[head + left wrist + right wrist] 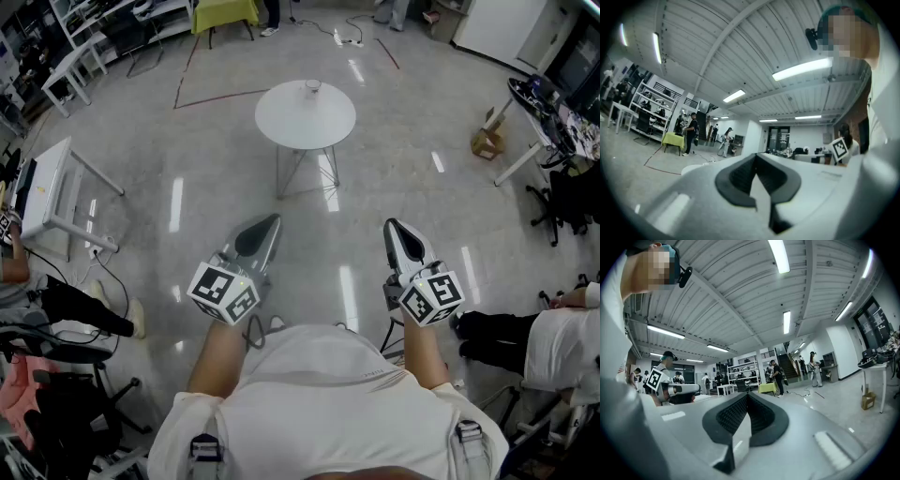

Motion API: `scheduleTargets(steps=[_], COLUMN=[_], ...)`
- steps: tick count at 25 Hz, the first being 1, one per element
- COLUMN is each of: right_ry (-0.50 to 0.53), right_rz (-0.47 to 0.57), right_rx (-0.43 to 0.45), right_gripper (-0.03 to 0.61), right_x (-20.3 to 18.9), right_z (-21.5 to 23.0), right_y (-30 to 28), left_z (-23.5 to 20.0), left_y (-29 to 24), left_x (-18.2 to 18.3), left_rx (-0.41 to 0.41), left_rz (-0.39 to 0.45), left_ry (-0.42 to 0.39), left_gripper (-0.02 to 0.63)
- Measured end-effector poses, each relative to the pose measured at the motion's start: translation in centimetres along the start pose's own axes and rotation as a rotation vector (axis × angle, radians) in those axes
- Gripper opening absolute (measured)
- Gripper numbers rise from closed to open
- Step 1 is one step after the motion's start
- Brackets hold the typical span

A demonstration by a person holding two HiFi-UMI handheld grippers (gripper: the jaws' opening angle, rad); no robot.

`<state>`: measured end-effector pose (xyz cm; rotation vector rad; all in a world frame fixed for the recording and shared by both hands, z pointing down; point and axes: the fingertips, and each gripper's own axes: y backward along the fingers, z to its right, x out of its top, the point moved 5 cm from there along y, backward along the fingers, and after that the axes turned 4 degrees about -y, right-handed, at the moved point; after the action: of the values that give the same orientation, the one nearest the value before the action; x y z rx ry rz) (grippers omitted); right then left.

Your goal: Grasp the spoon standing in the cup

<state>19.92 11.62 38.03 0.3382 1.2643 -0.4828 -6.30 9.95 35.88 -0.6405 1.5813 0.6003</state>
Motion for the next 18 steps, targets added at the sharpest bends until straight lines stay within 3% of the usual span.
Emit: scheduleTargets(steps=[12, 18], right_ry=[0.011, -0.089], right_rz=[-0.008, 0.026], right_rx=[-0.017, -0.007], right_gripper=[0.005, 0.003], right_x=[-0.14, -0.71], right_z=[-0.76, -0.94], right_y=[0.26, 0.72], left_z=[-0.16, -0.21], left_y=[0.41, 0.30], left_x=[-0.03, -0.02], left_rx=[-0.020, -0.060], left_rz=[0.007, -0.007], left_ry=[0.022, 0.027], left_gripper=[0.002, 0.002])
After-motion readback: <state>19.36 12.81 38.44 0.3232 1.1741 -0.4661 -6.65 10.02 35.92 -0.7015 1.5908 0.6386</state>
